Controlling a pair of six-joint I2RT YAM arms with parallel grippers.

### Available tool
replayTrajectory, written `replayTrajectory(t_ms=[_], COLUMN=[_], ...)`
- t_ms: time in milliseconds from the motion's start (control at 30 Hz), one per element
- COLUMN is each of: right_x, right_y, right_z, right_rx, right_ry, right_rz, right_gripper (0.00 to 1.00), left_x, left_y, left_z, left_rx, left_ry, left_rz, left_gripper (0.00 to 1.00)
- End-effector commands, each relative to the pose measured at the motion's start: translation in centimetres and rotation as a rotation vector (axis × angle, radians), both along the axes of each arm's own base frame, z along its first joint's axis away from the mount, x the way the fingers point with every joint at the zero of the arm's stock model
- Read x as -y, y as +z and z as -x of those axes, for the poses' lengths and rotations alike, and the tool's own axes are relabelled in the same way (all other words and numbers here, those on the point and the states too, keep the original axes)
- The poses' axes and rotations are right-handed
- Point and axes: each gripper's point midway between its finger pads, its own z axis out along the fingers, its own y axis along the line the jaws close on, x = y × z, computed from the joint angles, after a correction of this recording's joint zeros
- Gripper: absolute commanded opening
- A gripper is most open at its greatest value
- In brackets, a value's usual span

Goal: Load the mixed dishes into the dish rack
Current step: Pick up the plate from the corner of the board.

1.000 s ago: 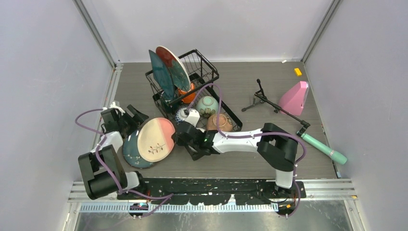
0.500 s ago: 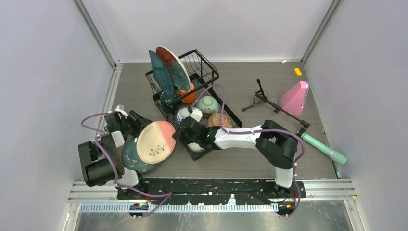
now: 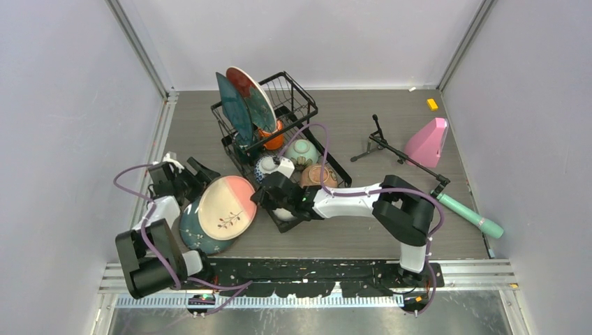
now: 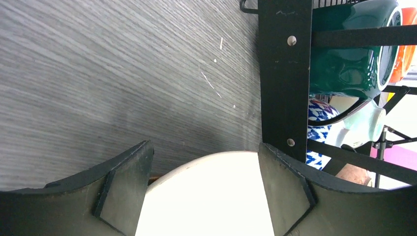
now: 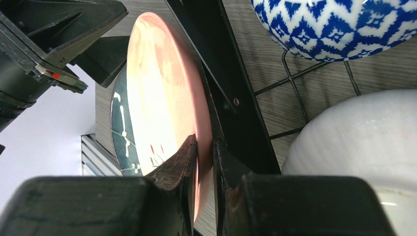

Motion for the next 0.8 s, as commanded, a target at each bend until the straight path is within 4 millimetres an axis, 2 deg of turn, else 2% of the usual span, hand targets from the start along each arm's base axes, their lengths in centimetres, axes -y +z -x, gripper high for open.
replayTrajectory(t_ms=[0, 167, 300, 533, 767], right_x=[1.8, 3.2, 4.2, 4.2, 4.2], right_y=[4.6, 5.2, 5.7, 5.7, 6.1], right_z=[-2.8, -3.1, -3.3, -3.2, -3.3], right_rx=[0.131, 0.158, 0.179, 0.178, 0.185], right_ry=[-0.124, -0.164, -0.187, -0.182, -0.185], right_rz=[-0.041, -0.022, -0.003, -0.002, -0.007], right_gripper=[0.00, 0.00, 0.00, 0.00, 0.00], left_x=[-0.2, -0.7, -0.6, 1.2, 1.4], left_y=[1.0, 2.6, 2.9, 0.7, -0.2], left_z=[0.7, 1.6, 3.3, 6.6, 8.3], left_rx=[-0.011, -0.009, -0.039, -0.113, -0.192], left_ry=[0.013, 0.051, 0.076, 0.076, 0.144], left_rz=[-0.036, -0.073, -0.081, -0.014, 0.022], left_gripper=[0.81, 0.84, 0.85, 0.84, 0.82])
